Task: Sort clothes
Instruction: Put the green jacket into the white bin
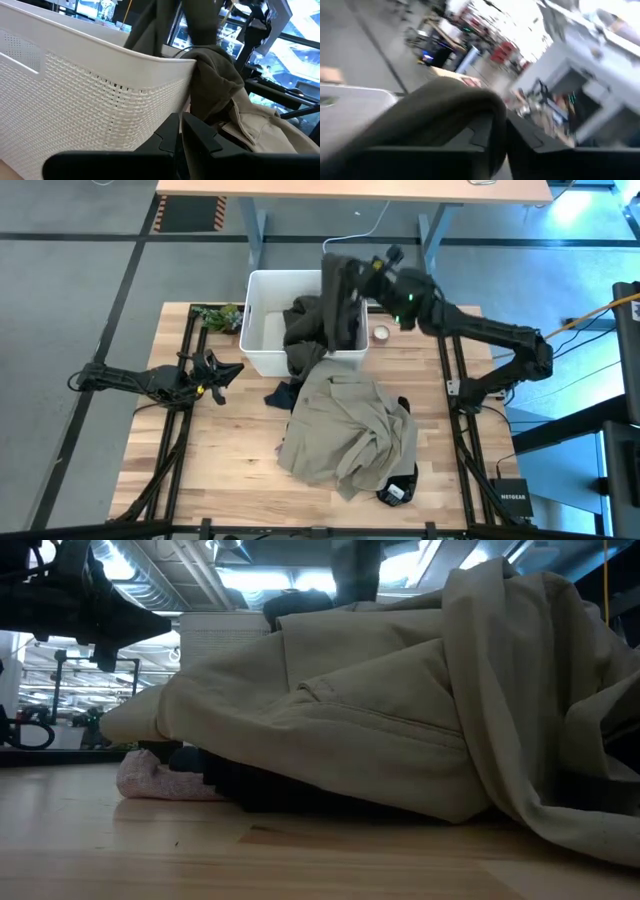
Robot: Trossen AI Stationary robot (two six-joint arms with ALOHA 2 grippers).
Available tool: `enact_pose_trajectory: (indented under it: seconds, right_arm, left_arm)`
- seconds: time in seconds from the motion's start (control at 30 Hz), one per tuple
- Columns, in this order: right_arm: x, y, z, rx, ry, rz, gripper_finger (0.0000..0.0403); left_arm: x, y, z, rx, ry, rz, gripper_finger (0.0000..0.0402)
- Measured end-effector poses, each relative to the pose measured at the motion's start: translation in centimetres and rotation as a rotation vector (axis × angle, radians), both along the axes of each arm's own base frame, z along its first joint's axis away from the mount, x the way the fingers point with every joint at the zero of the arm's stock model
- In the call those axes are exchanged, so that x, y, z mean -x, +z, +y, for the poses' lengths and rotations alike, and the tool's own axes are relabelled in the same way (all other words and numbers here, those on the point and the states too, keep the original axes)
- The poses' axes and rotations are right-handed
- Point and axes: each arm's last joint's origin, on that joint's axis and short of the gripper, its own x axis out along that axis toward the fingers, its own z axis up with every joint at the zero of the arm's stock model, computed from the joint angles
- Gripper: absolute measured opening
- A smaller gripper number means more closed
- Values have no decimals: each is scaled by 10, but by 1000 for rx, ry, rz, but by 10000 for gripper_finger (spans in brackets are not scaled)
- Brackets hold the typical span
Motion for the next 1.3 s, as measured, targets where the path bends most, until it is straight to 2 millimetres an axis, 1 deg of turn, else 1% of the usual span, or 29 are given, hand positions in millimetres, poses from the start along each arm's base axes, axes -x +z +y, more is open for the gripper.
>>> enact_pose_trajectory:
  seconds: [0.03,0.1,0.2,0.3,0.37,0.43,0.6,0.7,0.8,0.87,0.9,1.0,1.03,1.07,1.13,1.23,1.3]
  right_arm:
    - [3,-1,-8,-30,-22,-12,68]
    - [9,-10,-21,-112,-67,18,106]
    - [15,-27,-30,-242,-51,125,162]
    - [19,-39,-28,-321,-43,234,208]
    - [23,-44,-19,-362,-3,314,230]
    - [26,-46,-7,-405,90,371,244]
    - [20,-52,33,-461,329,481,254]
    - [12,-54,53,-439,437,488,254]
    - [3,-62,69,-408,504,516,254]
    - [-4,-64,73,-339,467,524,254]
    - [-9,-66,72,-287,389,531,255]
    - [-18,-70,57,-139,118,546,255]
    - [-20,-71,51,-129,89,550,255]
    - [-20,-73,48,-143,109,559,255]
    - [-22,-79,49,-220,254,569,255]
    - [-26,-82,63,-349,538,544,255]
    - [-31,-83,75,-376,663,533,255]
  left_arm:
    - [0,0,0,0,0,-1,15]
    - [0,0,0,1,0,-1,15]
    - [0,0,0,1,0,-1,15]
    - [0,0,0,5,-1,-3,15]
    - [0,0,0,6,-1,-3,15]
    - [0,0,0,7,-1,-4,15]
    - [0,0,0,15,-2,-7,15]
    - [0,0,0,28,-3,-13,15]
    - [0,0,0,32,-3,-13,15]
    - [0,0,0,31,-3,-9,15]
    - [-1,-1,0,30,-3,-7,15]
    - [-1,-1,0,28,-3,0,15]
    - [-1,-1,0,28,-1,3,15]
    - [-1,-2,0,28,-1,6,15]
    - [-2,-2,0,23,-2,16,15]
    - [-3,-3,-1,17,-1,31,15]
    - [-3,-4,-1,20,-1,37,15]
